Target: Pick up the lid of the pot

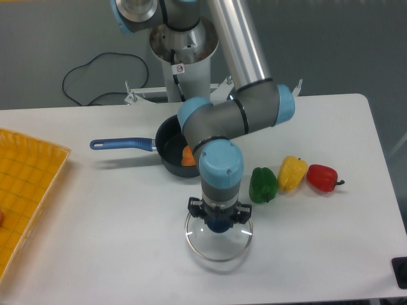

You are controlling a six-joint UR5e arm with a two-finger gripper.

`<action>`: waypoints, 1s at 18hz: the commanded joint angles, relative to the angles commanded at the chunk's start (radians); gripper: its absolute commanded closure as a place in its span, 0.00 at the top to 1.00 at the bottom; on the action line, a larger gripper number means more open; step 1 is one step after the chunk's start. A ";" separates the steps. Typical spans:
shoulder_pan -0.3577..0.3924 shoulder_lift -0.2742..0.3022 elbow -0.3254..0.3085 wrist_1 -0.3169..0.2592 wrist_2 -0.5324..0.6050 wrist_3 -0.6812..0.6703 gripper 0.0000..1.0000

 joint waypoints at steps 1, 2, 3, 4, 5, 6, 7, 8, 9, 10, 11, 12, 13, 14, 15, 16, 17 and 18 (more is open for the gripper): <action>0.000 0.014 0.000 -0.002 -0.002 0.018 0.38; 0.000 0.028 0.000 -0.008 -0.003 0.041 0.38; 0.002 0.043 0.000 -0.021 -0.003 0.061 0.37; 0.002 0.055 0.000 -0.038 -0.003 0.083 0.37; 0.005 0.068 0.000 -0.060 -0.002 0.103 0.37; 0.012 0.084 0.000 -0.084 -0.002 0.133 0.36; 0.021 0.100 0.000 -0.107 0.000 0.173 0.36; 0.026 0.115 0.000 -0.130 0.000 0.216 0.36; 0.034 0.130 0.000 -0.147 0.000 0.254 0.36; 0.046 0.141 0.000 -0.164 0.002 0.291 0.36; 0.055 0.152 0.000 -0.179 0.003 0.326 0.36; 0.066 0.160 0.000 -0.187 0.003 0.362 0.36; 0.075 0.163 0.000 -0.192 0.003 0.391 0.36; 0.084 0.164 0.000 -0.202 0.005 0.419 0.36; 0.090 0.166 0.000 -0.215 0.008 0.442 0.36; 0.098 0.166 0.000 -0.224 0.012 0.462 0.36; 0.107 0.169 0.000 -0.233 0.020 0.482 0.36; 0.109 0.175 0.000 -0.241 0.031 0.501 0.36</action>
